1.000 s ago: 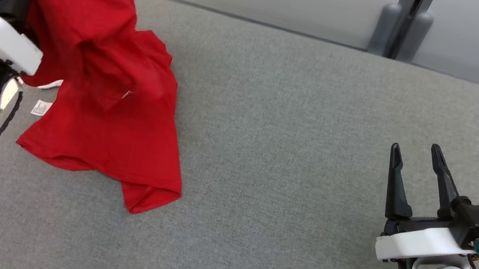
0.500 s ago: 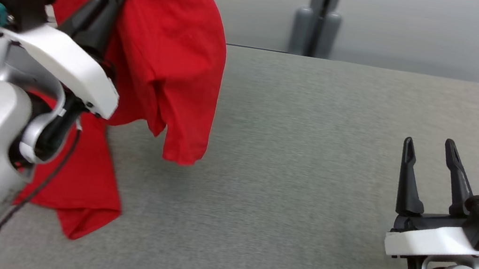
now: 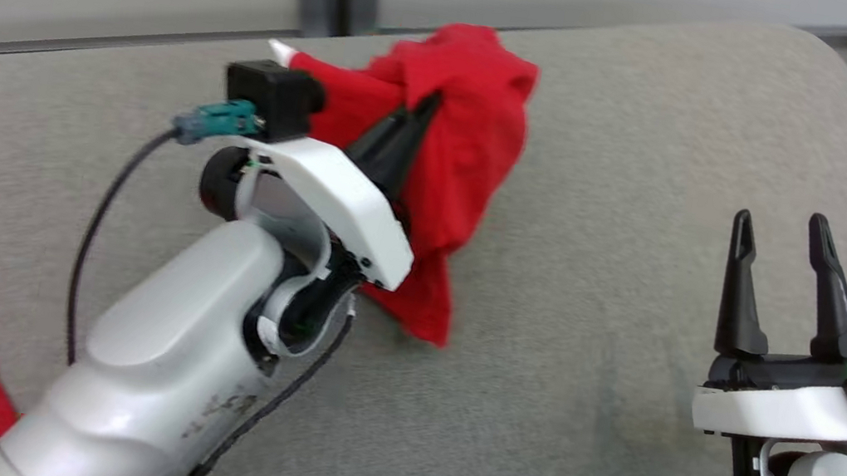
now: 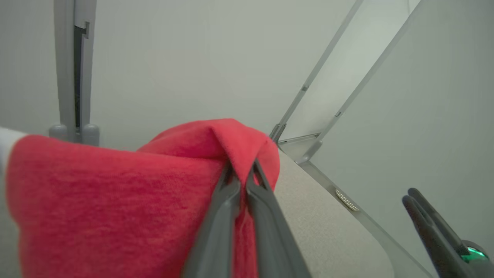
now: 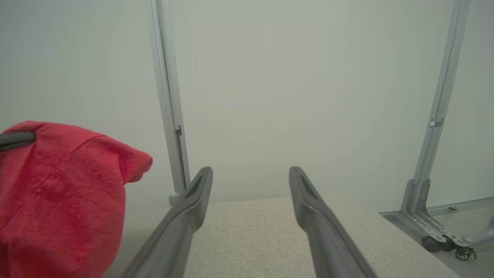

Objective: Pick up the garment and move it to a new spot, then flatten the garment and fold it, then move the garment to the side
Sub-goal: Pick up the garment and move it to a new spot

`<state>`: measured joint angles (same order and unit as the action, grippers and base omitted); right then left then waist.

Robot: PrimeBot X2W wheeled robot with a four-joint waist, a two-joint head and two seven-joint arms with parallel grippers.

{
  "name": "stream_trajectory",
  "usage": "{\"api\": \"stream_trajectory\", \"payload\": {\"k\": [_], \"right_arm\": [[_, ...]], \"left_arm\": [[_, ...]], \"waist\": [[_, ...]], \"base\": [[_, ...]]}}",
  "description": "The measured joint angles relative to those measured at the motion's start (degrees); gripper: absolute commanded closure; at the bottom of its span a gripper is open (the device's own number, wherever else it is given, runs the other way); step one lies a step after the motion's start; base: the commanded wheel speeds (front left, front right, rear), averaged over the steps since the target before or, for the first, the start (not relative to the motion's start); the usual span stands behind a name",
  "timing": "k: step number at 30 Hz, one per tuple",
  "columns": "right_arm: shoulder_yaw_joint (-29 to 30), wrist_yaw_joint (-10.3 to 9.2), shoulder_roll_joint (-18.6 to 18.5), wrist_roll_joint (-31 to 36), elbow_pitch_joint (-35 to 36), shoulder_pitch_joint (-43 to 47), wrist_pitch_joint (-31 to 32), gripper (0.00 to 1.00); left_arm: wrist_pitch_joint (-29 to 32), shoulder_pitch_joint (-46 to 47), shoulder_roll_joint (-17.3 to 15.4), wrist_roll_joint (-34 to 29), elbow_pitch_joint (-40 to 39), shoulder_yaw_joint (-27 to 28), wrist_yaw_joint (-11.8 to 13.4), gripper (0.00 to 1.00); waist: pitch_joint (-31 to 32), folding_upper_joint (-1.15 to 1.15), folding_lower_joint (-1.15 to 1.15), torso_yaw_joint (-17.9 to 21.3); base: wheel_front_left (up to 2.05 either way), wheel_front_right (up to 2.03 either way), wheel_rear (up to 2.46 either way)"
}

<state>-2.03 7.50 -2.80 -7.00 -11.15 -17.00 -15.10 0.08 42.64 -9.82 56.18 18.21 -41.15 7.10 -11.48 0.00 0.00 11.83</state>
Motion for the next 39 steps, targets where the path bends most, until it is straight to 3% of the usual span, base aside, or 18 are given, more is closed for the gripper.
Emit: {"api": "stream_trajectory", "payload": {"k": [1, 2, 7, 12, 15, 19, 27, 32, 39], "right_arm": [[0.2, -0.01, -0.1, 0.0, 0.1, 0.1, 0.0, 0.00], [0.4, -0.01, -0.1, 0.0, 0.1, 0.3, 0.0, 0.00], [1.4, -0.01, -0.1, 0.0, 0.4, 0.6, 0.0, 0.00], [1.8, -0.01, 0.0, 0.1, 0.5, 0.6, 0.0, 0.00], [1.9, -0.01, 0.0, 0.6, 0.5, 0.6, 0.0, 0.00], [1.7, -0.01, 0.0, 2.3, 0.5, 1.0, 0.0, 0.00], [1.6, 0.00, 0.1, 4.9, 0.8, 4.6, 0.0, 0.00], [2.1, 0.00, 0.0, 6.1, -1.0, 7.9, 0.0, 0.00], [0.7, 0.00, 0.0, 5.0, -1.9, 11.5, 0.0, 0.00]], "left_arm": [[-0.7, 0.4, 0.9, -0.6, 1.5, -0.4, 0.0, 0.15], [-1.1, 0.9, 1.9, -0.7, 3.0, -0.7, -0.1, 0.00], [-1.9, 1.7, 5.6, -0.5, 6.9, -3.5, -2.9, 0.00], [-5.9, 3.3, 5.9, -0.2, 8.8, -2.4, -4.3, 0.00], [-9.8, 4.5, 3.9, -2.4, 10.2, -1.5, -4.2, 0.00], [-13.8, 4.0, -1.8, -7.9, 11.9, -1.0, -2.3, 0.00], [-15.1, -10.3, -8.0, -12.9, 6.1, 5.8, -1.7, 0.00], [-15.1, -21.8, -6.4, -22.0, -1.5, 11.8, -1.7, 0.00], [-15.2, -31.6, -0.6, -27.6, -6.3, 18.9, -4.5, 0.00]], "waist": [[-0.4, 0.00, 0.00, 0.9], [-0.8, 0.00, 0.00, 1.8], [-2.7, 0.00, 0.00, 4.1], [-2.8, 0.00, 0.00, 2.3], [-2.3, 0.00, 0.00, 0.1], [-1.3, 0.00, 0.00, -3.6], [2.1, 0.00, 0.00, -12.0], [5.8, 0.00, 0.00, -15.5], [10.1, 0.00, 0.00, -17.6]], "base": [[0.00, 0.00, 0.00], [0.00, 0.00, 0.00], [0.00, 0.00, 0.00], [0.00, 0.00, 0.00], [0.00, 0.00, 0.00], [0.00, 0.00, 0.00], [0.00, 0.00, 0.00], [0.00, 0.00, 0.00], [0.00, 0.00, 0.00]]}}
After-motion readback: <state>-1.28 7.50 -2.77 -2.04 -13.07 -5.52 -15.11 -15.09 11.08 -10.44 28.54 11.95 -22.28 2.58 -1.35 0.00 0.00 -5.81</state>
